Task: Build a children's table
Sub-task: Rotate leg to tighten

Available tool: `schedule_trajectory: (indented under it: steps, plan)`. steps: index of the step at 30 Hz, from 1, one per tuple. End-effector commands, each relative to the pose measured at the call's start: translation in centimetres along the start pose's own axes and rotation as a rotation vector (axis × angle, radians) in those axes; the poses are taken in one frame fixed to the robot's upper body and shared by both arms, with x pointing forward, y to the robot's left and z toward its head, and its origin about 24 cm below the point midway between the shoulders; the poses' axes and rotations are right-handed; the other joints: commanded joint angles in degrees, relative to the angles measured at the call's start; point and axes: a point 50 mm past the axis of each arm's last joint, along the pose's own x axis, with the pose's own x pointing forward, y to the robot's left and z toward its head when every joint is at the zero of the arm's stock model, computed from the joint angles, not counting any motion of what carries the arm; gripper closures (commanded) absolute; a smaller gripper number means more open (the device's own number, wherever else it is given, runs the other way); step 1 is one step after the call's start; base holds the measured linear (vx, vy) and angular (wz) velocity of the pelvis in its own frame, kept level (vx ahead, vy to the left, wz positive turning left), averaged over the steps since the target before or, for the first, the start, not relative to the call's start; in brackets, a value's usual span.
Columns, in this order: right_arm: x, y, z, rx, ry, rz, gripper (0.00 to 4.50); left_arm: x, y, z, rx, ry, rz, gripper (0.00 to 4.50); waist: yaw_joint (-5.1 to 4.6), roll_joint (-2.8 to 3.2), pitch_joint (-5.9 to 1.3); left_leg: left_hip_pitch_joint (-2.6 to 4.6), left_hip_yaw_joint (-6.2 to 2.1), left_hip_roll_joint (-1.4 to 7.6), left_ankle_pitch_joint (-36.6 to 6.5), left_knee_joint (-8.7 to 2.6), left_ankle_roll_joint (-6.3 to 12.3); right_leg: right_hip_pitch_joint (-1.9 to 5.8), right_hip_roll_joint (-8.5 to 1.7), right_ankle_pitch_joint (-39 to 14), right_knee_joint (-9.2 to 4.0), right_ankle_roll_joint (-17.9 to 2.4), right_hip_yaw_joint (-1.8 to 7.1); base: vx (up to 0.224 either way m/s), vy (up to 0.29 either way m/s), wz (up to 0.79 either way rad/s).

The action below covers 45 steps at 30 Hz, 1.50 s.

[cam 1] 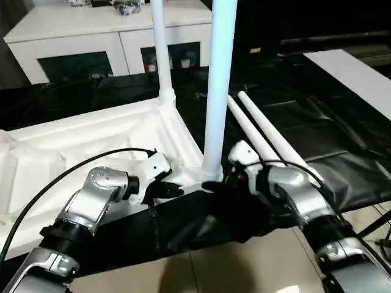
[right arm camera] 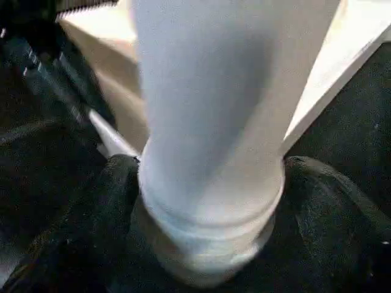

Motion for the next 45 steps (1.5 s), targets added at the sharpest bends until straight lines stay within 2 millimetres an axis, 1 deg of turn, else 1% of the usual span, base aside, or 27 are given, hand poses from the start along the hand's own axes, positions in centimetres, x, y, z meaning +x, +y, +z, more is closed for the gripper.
schedule_trajectory:
  steps: [1, 4, 6, 9, 12, 13, 15, 18, 20, 21, 23, 25, 26, 27, 28, 31, 32, 34, 36, 37, 38, 40, 41, 42, 43, 44, 45]
  plan:
    - [0.2, -0.4, 0.5, 0.016, -0.036, -0.012, 0.72, 0.3, -0.4, 0.2, 0.009, -0.005, -0.048, 4.50, -0.09, -0.16, -3.47, 0.48, 0.20, 0.89, -4.0, -3.32, 4.00, 3.31, -3.35, 6.9, -2.89, -16.6, 1.86, 0.000, 0.000, 0.00]
    - [0.5, -0.4, 0.5, 0.026, -0.047, -0.013, 0.72, 0.3, -0.4, 0.2, 0.009, -0.003, -0.050, 4.50, -0.03, -0.18, -3.57, 0.43, 0.19, 0.86, -3.1, -3.21, 4.36, 3.35, -3.33, 8.6, -2.69, -16.9, 1.82, 0.000, 0.000, 0.00]
    - [0.8, -0.4, 0.5, 0.017, -0.034, -0.010, 1.07, 0.2, -0.4, 0.1, 0.009, -0.001, -0.050, 4.50, 0.06, -0.24, -3.59, 0.41, 0.22, 0.84, -2.7, -3.15, 4.62, 3.33, -3.36, 9.0, -2.63, -16.9, 1.81, 0.000, 0.000, 0.00]
    - [0.8, -0.4, 0.3, 0.018, -0.029, -0.006, 1.23, 0.2, -0.5, 0.1, 0.008, 0.001, -0.048, 4.50, 0.12, -0.35, -3.52, 0.36, 0.24, 0.85, -3.2, -3.18, 4.67, 3.39, -3.40, 7.9, -2.70, -16.7, 1.82, 0.000, 0.000, 0.00]
    - [0.8, -0.4, 0.3, 0.019, -0.029, -0.005, 1.55, 0.2, -0.5, 0.1, 0.008, 0.001, -0.047, 4.50, 0.08, -0.34, -3.54, 0.39, 0.23, 0.88, -3.3, -3.17, 4.64, 3.34, -3.44, 7.3, -2.70, -16.7, 1.82, 0.000, 0.000, 0.00]
    - [0.7, -0.4, 0.1, 0.010, -0.019, 0.002, 1.66, 0.2, -0.5, 0.0, 0.008, 0.003, -0.046, 4.50, 0.06, -0.22, -3.50, 0.40, 0.22, 0.88, -3.5, -3.20, 4.55, 3.31, -3.39, 7.0, -2.76, -16.7, 1.79, 0.000, 0.000, 0.00]
    - [0.7, -0.4, -0.1, 0.004, -0.010, 0.000, 1.74, 0.2, -0.5, 0.0, 0.007, 0.005, -0.045, 4.50, 0.06, -0.24, -3.53, 0.40, 0.20, 0.89, -3.4, -3.19, 4.52, 3.32, -3.38, 7.3, -2.68, -16.8, 1.79, 0.000, 0.000, 0.00]
    - [0.8, -0.5, -0.3, 0.010, -0.006, -0.026, 1.75, 0.2, -0.5, -0.1, 0.001, 0.005, -0.035, 4.50, 0.04, -0.24, -3.56, 0.34, 0.23, 0.82, -3.1, -3.11, 4.68, 3.37, -3.38, 7.7, -2.65, -16.8, 1.83, 0.000, 0.000, 0.00]
    - [1.2, -0.7, -0.6, 0.047, -0.005, -0.114, 1.76, 0.6, -0.2, -0.2, -0.011, 0.008, 0.020, 4.50, -0.03, -0.25, -3.51, 0.39, 0.24, 0.86, -3.7, -3.17, 4.56, 3.29, -3.42, 6.8, -2.75, -16.8, 1.81, 0.000, 0.000, 0.00]
    - [1.2, -0.7, -0.6, 0.047, -0.005, -0.114, 1.76, 0.6, -0.2, -0.2, -0.011, 0.008, 0.020, 4.50, -0.22, -0.27, -3.28, 0.34, 0.21, 0.83, -4.6, -3.36, 3.97, 3.23, -3.48, 5.2, -2.96, -16.7, 1.86, 0.000, 0.000, 0.00]
    - [2.1, -0.9, -1.0, 0.154, -0.017, -0.283, 1.76, 1.5, 0.6, -0.2, -0.061, 0.013, 0.155, 4.50, -0.73, -0.35, -3.00, 0.55, 0.16, 0.84, -7.2, -3.72, 2.22, 3.19, -3.53, 0.2, -3.48, -15.8, 1.99, 0.000, 0.000, 0.00]
    - [2.7, -0.8, -1.4, 0.219, -0.008, -0.376, 1.76, 2.2, 0.9, -0.1, -0.097, 0.011, 0.227, 4.50, -0.89, -0.44, -2.91, 0.77, 0.10, 0.79, -8.2, -3.95, 1.04, 3.14, -3.55, -3.2, -3.83, -14.9, 2.10, 0.000, 0.000, 0.00]
    - [3.1, -0.7, -1.7, 0.264, -0.002, -0.428, 1.76, 2.6, 1.1, 0.1, -0.123, 0.004, 0.271, 4.50, -0.85, -0.39, -2.94, 0.78, 0.05, 0.78, -8.5, -3.95, 0.84, 3.12, -3.60, -3.9, -3.86, -14.7, 2.08, 0.000, 0.000, 0.00]
    - [3.4, -0.6, -1.8, 0.301, 0.002, -0.468, 1.76, 3.0, 1.3, 0.2, -0.144, -0.001, 0.302, 4.50, -1.03, -0.45, -2.74, 0.74, 0.17, 0.73, -9.1, -4.07, 0.52, 2.93, -3.50, -4.8, -4.06, -14.4, 2.18, 0.000, 0.000, 0.00]
    - [4.1, -0.4, -2.0, 0.377, 0.013, -0.554, 1.76, 3.7, 1.5, 0.5, -0.175, -0.005, 0.360, 4.50, -1.11, -0.46, -2.69, 0.87, 0.12, 0.55, -9.9, -4.16, -0.10, 2.93, -3.48, -6.6, -4.26, -13.8, 2.16, 0.000, 0.000, 0.00]
    - [5.2, -0.1, -2.0, 0.461, 0.035, -0.659, 1.77, 4.6, 1.9, 0.9, -0.196, 0.001, 0.470, 4.50, -1.16, -0.48, -2.42, 1.24, 0.11, 0.50, -13.5, -4.48, -0.82, 2.62, -3.58, -11.9, -4.97, -12.3, 2.15, 0.000, 0.000, 0.00]
    - [5.7, 0.2, -1.8, 0.487, 0.040, -0.688, 1.77, 4.9, 2.0, 1.2, -0.206, -0.003, 0.501, 4.50, -1.20, -0.47, -2.42, 1.29, 0.14, 0.46, -13.9, -4.50, -0.86, 2.55, -3.64, -12.7, -5.02, -12.1, 2.16, 0.000, 0.000, 0.00]
    - [7.1, 0.9, -0.8, 0.488, 0.039, -0.709, 1.77, 5.7, 2.1, 1.6, -0.208, -0.004, 0.542, 4.50, -1.21, -0.41, -2.48, 1.35, 0.06, 0.44, -14.0, -4.68, -1.01, 2.39, -3.66, -13.0, -5.13, -11.3, 2.14, 0.000, 0.000, 0.00]
    - [7.6, 1.2, -0.3, 0.465, 0.034, -0.698, 1.77, 5.9, 2.1, 1.8, -0.199, -0.003, 0.546, 4.50, -1.14, -0.73, -2.58, 1.27, 0.11, 0.42, -13.7, -4.67, -0.80, 2.49, -3.64, -11.7, -5.15, -10.9, 2.11, 0.000, 0.000, 0.00]
    - [7.9, 1.3, 0.0, 0.445, 0.024, -0.677, 1.77, 6.0, 2.1, 1.9, -0.196, -0.007, 0.539, 4.50, -1.04, -0.58, -2.63, 1.07, 0.06, 0.44, -12.8, -4.69, -0.42, 2.67, -3.75, -10.3, -5.00, -10.8, 2.10, 0.000, 0.000, 0.00]
    - [8.0, 1.3, 0.5, 0.410, 0.005, -0.663, 1.77, 6.0, 2.0, 2.0, -0.190, -0.018, 0.523, 4.50, -1.03, -0.73, -2.69, 0.89, 0.05, 0.42, -12.0, -4.68, -0.06, 2.82, -3.75, -9.2, -4.87, -10.8, 2.04, 0.000, 0.000, 0.00]
    - [8.0, 1.3, 1.2, 0.391, -0.051, -0.613, 1.77, 5.8, 1.9, 2.2, -0.171, -0.028, 0.497, 4.50, -0.99, -0.73, -2.73, 0.84, 0.11, 0.40, -11.3, -4.61, 0.54, 2.87, -3.82, -8.1, -4.84, -10.9, 2.04, 0.000, 0.000, 0.00]
    - [8.0, 1.3, 1.5, 0.388, -0.074, -0.594, 1.42, 5.8, 1.9, 2.2, -0.163, -0.029, 0.488, 4.50, -0.98, -0.76, -2.71, 0.79, 0.14, 0.38, -11.1, -4.59, 0.72, 2.90, -3.82, -8.0, -4.86, -11.0, 2.05, 0.000, 0.000, 0.00]
    - [7.8, 1.0, 1.7, 0.368, -0.096, -0.588, 1.21, 5.6, 1.8, 2.1, -0.150, -0.036, 0.461, 4.50, -0.91, -0.78, -2.72, 0.70, 0.11, 0.37, -10.7, -4.61, 1.11, 2.99, -3.93, -8.0, -4.90, -11.0, 2.04, 0.000, 0.000, 0.00]
    - [7.5, 0.7, 1.9, 0.339, -0.111, -0.573, 1.05, 5.4, 1.7, 2.0, -0.142, -0.034, 0.437, 4.50, -0.96, -0.63, -2.78, 0.64, 0.13, 0.41, -10.5, -4.55, 1.38, 3.01, -3.91, -7.6, -4.80, -11.2, 2.02, 0.000, 0.000, 0.00]
    - [7.1, 0.4, 2.1, 0.321, -0.125, -0.556, 1.05, 5.2, 1.5, 1.8, -0.120, -0.039, 0.398, 4.50, -0.96, -0.63, -2.71, 0.60, 0.12, 0.40, -10.8, -4.59, 1.68, 2.98, -3.89, -7.8, -4.91, -11.2, 1.99, 0.000, 0.000, 0.00]
    - [6.8, 0.2, 2.2, 0.312, -0.135, -0.541, 0.98, 5.0, 1.4, 1.7, -0.118, -0.036, 0.379, 4.50, -1.37, -0.74, -2.79, 0.01, -0.05, 0.34, -10.1, -4.68, 1.98, 3.47, -3.90, -6.9, -4.62, -11.1, 1.90, 0.000, 0.000, 0.00]
